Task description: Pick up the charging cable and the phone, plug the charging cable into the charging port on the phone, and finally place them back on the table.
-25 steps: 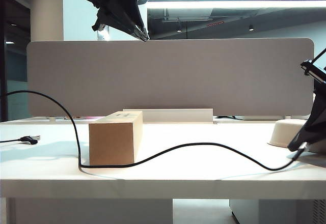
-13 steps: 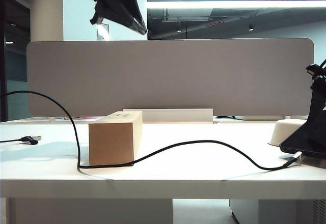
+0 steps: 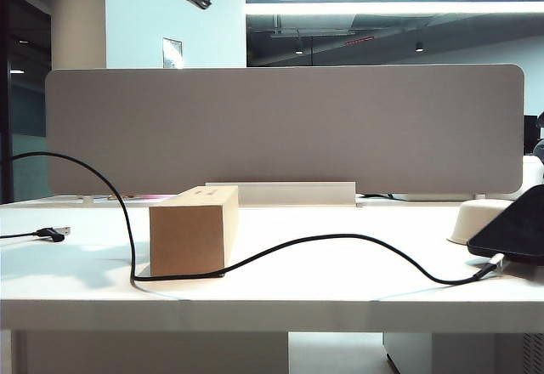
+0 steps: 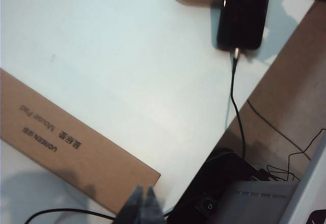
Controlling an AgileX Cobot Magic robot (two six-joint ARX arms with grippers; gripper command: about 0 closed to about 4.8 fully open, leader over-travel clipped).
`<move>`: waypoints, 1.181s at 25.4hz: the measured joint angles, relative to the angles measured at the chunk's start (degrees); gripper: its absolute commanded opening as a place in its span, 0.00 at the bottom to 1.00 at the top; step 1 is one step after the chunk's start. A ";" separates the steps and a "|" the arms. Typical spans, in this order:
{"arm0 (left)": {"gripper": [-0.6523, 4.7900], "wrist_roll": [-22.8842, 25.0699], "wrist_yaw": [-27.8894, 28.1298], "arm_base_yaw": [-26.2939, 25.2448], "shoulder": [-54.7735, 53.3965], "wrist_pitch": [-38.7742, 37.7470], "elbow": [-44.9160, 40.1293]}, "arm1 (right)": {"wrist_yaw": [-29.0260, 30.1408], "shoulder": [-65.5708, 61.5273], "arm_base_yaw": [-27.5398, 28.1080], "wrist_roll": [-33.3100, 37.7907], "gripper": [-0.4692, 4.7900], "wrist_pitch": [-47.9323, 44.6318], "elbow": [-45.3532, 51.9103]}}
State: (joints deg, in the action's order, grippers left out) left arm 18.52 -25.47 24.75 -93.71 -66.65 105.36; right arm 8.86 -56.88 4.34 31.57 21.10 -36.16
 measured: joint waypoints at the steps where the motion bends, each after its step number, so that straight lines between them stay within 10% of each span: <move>1: 0.11 0.07 0.02 0.00 0.66 0.31 -1.07 | -0.35 1.73 0.00 -0.79 0.38 0.61 0.02; 8: 0.11 -0.11 0.02 0.07 6.21 3.91 -13.03 | -0.96 17.88 -3.48 -7.85 0.08 2.91 1.55; 30: 0.11 -2.73 0.09 0.31 21.86 12.66 -31.06 | -11.34 56.72 -12.13 -11.69 0.08 -0.59 24.98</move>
State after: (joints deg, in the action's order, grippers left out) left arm 15.79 -25.39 25.06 -71.85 -54.00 74.30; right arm -2.48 -0.16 -7.79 19.88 20.51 -11.18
